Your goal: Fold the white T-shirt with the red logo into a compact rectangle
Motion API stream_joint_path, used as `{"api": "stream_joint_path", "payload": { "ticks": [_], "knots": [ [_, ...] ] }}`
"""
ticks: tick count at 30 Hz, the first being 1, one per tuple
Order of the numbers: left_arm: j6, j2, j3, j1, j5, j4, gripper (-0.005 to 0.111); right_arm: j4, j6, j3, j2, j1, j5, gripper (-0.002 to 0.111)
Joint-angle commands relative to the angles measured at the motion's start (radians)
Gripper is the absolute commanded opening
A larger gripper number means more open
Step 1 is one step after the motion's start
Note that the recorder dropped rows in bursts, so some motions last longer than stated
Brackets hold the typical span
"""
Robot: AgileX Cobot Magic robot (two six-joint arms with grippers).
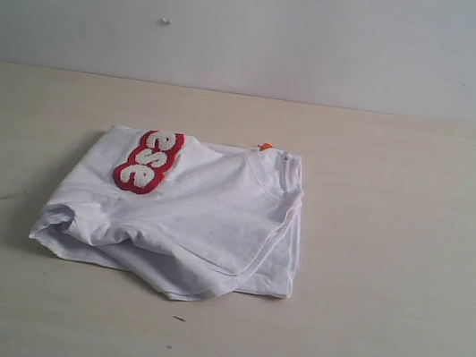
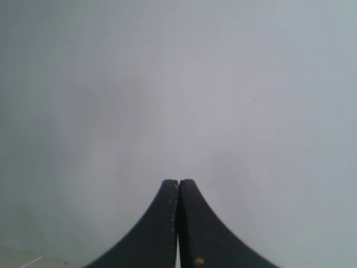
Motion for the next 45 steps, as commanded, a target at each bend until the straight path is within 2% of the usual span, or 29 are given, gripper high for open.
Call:
{"api": "stream_joint_path", "payload": {
  "ticks": [1,6,13,15,45],
  "knots": [
    [0.030,-0.097,0.032,0.002,-0.029,-0.012,0.000,0.003,0.001,0.022,-0.075,-0.004,-0.010,0.000],
    [0.041,-0.224,0.063,0.002,-0.068,-0.011,0.000,0.003,0.001,0.022,-0.161,-0.004,-0.010,0.000],
    [0.054,-0.396,0.128,0.002,-0.164,-0.011,0.000,0.003,0.001,0.022,-0.162,-0.004,-0.010,0.000],
    [0.054,-0.396,0.141,0.002,-0.210,-0.011,0.000,0.003,0.001,0.022,-0.162,-0.004,-0.012,0.000],
    [0.068,-0.396,0.141,0.002,-0.196,-0.008,0.000,-0.003,-0.009,0.022,-0.162,-0.004,-0.005,0.000]
  ]
}}
